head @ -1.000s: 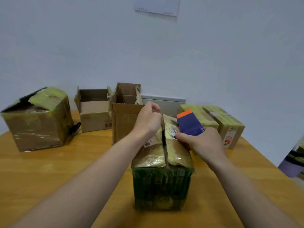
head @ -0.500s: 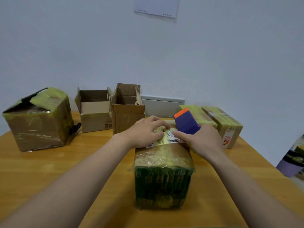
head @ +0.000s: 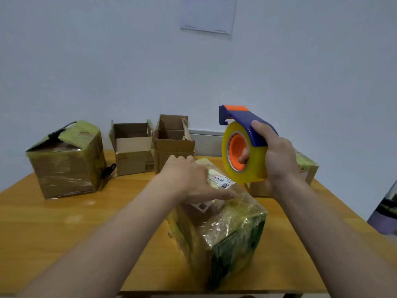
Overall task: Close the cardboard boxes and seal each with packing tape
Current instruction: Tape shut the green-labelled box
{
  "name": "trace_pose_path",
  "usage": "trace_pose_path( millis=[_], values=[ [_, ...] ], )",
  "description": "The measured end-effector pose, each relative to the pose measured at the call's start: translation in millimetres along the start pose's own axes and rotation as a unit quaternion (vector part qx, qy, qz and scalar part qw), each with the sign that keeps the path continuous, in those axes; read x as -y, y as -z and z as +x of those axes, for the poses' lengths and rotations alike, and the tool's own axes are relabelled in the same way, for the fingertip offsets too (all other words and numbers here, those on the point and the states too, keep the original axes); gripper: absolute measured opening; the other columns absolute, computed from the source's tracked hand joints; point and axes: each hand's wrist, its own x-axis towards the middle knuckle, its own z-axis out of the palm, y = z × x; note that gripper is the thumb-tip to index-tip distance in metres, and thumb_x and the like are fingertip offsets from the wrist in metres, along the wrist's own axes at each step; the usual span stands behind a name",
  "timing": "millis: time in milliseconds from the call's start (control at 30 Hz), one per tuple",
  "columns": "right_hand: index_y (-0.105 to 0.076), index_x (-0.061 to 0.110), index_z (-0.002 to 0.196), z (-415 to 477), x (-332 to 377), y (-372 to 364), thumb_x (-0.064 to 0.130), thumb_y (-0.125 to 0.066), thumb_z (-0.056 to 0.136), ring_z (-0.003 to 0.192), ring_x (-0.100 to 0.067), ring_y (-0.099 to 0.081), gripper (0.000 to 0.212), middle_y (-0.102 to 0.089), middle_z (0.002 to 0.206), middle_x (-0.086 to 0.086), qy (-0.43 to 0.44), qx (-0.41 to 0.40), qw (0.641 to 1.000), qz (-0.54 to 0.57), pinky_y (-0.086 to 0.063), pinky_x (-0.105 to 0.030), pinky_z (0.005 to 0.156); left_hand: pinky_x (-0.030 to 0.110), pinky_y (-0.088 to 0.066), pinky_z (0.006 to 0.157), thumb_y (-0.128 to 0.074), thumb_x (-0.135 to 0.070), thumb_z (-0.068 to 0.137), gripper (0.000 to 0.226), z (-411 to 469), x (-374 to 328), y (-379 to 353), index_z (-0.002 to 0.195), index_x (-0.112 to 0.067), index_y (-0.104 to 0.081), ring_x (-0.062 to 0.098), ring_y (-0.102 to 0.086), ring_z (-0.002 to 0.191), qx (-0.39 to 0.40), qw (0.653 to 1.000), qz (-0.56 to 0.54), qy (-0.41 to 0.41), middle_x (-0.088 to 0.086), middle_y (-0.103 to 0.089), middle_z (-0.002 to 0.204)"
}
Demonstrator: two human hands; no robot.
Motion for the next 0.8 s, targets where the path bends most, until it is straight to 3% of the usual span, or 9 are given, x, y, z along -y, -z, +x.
trace_pose_path(
  millis=[100,167,233,333,467,567,633,733,800],
  values=[
    [-0.08,0.021,0.067,-9.6,-13.9,-3.8,0.038,-0.069,0.091,0.063,-0.022,-0.067,0.032,-0.074,0.074,-0.006,-0.011,0.01,0.998,0.061,-0.054,-0.033,0.065,0.058,-0.025,0.12,-0.05,-0.107,0.049,0.114,2.8,42.9,-4.4,0.151,-0.058,-0.037,0.032,-0.027,0.146,0.081,0.987,-0.123,-0.065,-0.004,-0.032,0.149],
    [-0.079,0.02,0.072,-12.9,-20.8,-5.8,0.036,-0.068,0.092,0.065,-0.019,-0.069,0.028,-0.076,0.077,-0.004,-0.008,0.012,0.997,0.07,-0.056,-0.031,0.063,0.065,-0.016,0.124,-0.071,-0.097,0.045,0.114,2.9,58.4,-18.1,0.146,-0.073,-0.024,0.03,-0.005,0.157,0.119,0.966,-0.211,-0.087,-0.018,-0.005,0.166],
    [-0.079,0.02,0.068,-12.9,-24.8,-7.8,0.035,-0.066,0.094,0.063,-0.017,-0.069,0.033,-0.075,0.072,-0.003,0.009,0.027,0.999,0.046,-0.056,-0.029,0.061,0.067,-0.018,0.123,-0.077,-0.092,0.045,0.116,4.3,61.4,-29.7,0.144,-0.078,-0.018,0.03,0.001,0.159,0.115,0.961,-0.239,-0.084,-0.021,0.005,0.169],
    [-0.08,0.02,0.065,-10.8,-25.1,-8.0,0.037,-0.067,0.094,0.062,-0.02,-0.066,0.036,-0.073,0.069,-0.007,0.031,0.072,0.997,-0.001,-0.056,-0.028,0.06,0.06,-0.033,0.119,-0.063,-0.1,0.052,0.116,-0.2,46.0,-32.2,0.152,-0.068,-0.015,0.035,-0.02,0.152,0.063,0.983,-0.172,-0.024,-0.007,-0.013,0.168],
    [-0.078,0.012,0.076,2.1,-15.3,-1.2,0.051,-0.073,0.078,0.061,-0.021,-0.067,0.039,-0.074,0.073,-0.01,0.036,0.127,0.99,-0.048,-0.053,-0.033,0.063,0.041,-0.049,0.095,-0.045,-0.103,0.064,0.111,-12.7,15.4,-34.3,0.158,-0.047,-0.026,0.031,-0.052,0.123,-0.033,0.996,-0.063,0.058,0.008,-0.029,0.154],
    [-0.078,0.009,0.08,20.0,-9.6,10.7,0.052,-0.079,0.072,0.058,-0.02,-0.067,0.043,-0.073,0.072,-0.009,0.033,0.153,0.986,-0.057,-0.053,-0.032,0.06,0.032,-0.046,0.078,-0.05,-0.1,0.065,0.108,-21.3,15.5,-36.0,0.155,-0.042,-0.036,0.02,-0.052,0.097,-0.074,0.994,-0.052,0.063,0.005,-0.035,0.139],
    [-0.078,0.006,0.087,30.8,-6.7,18.0,0.055,-0.083,0.062,0.056,-0.019,-0.065,0.055,-0.072,0.074,-0.011,0.01,0.182,0.982,-0.04,-0.054,-0.029,0.055,0.033,-0.047,0.079,-0.055,-0.098,0.065,0.108,-27.1,20.1,-31.4,0.156,-0.042,-0.037,0.02,-0.054,0.098,-0.069,0.996,-0.03,0.053,0.004,-0.037,0.138],
    [-0.077,0.004,0.091,45.8,-4.4,19.0,0.065,-0.091,0.049,0.058,-0.022,-0.063,0.075,-0.069,0.077,-0.015,-0.012,0.229,0.972,-0.05,-0.053,-0.027,0.051,0.029,-0.048,0.074,-0.06,-0.094,0.068,0.097,-29.1,23.4,-20.8,0.147,-0.037,-0.051,0.017,-0.054,0.095,-0.074,0.997,-0.003,0.028,0.0,-0.046,0.127],
    [-0.078,0.009,0.081,56.0,-6.4,14.4,0.064,-0.089,0.052,0.06,-0.023,-0.064,0.063,-0.07,0.076,-0.015,-0.018,0.253,0.962,-0.1,-0.053,-0.029,0.055,0.028,-0.045,0.067,-0.06,-0.093,0.07,0.092,-23.5,27.7,-19.7,0.141,-0.035,-0.058,0.014,-0.053,0.09,-0.081,0.997,0.001,0.011,-0.004,-0.047,0.116]
  ],
)
